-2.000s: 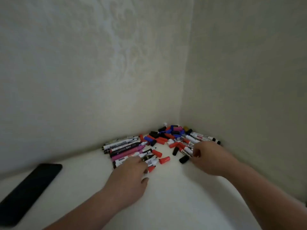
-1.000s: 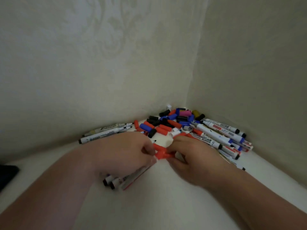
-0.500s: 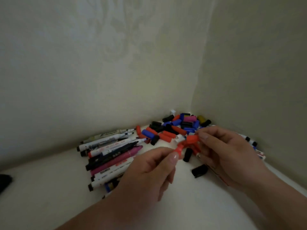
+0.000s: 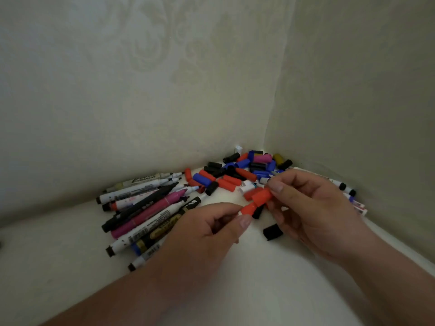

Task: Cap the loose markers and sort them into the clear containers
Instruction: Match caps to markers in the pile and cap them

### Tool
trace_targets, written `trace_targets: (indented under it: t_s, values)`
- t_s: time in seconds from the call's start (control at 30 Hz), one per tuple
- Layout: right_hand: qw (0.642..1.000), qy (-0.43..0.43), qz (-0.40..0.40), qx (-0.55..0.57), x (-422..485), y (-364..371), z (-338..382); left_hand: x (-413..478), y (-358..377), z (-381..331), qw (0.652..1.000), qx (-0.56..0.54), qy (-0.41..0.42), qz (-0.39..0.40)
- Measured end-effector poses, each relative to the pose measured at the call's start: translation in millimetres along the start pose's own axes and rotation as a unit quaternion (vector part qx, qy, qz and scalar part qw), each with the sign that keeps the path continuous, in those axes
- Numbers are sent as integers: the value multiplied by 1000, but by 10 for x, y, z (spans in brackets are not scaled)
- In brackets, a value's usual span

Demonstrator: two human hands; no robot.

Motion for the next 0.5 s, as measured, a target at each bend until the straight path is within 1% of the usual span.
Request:
trace_targets:
  t_s: [0.2, 0.33, 0.43, 0.5]
  values:
    - [996, -16, 55, -71, -63, 84, 19, -16, 0, -22, 1000, 7, 4, -5]
    - [993, 4, 82, -89, -99, 80, 82, -8, -2, 24, 1000, -15, -24, 2]
    - [988, 19, 110, -103, -141, 124, 106, -8, 23, 11, 999, -5, -9, 31]
    - [988, 28, 108, -107, -148, 140, 106, -9, 21, 7, 999, -3, -2, 34]
Point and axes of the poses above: each hand's wrist, its own x-axis towards the middle knuckle, its own y-axis out of the palm, z = x × y, the point moved 6 cm from there along x, towards the middle knuckle, and after that the axes turned 11 degrees about -z, right-handed, at the moved point
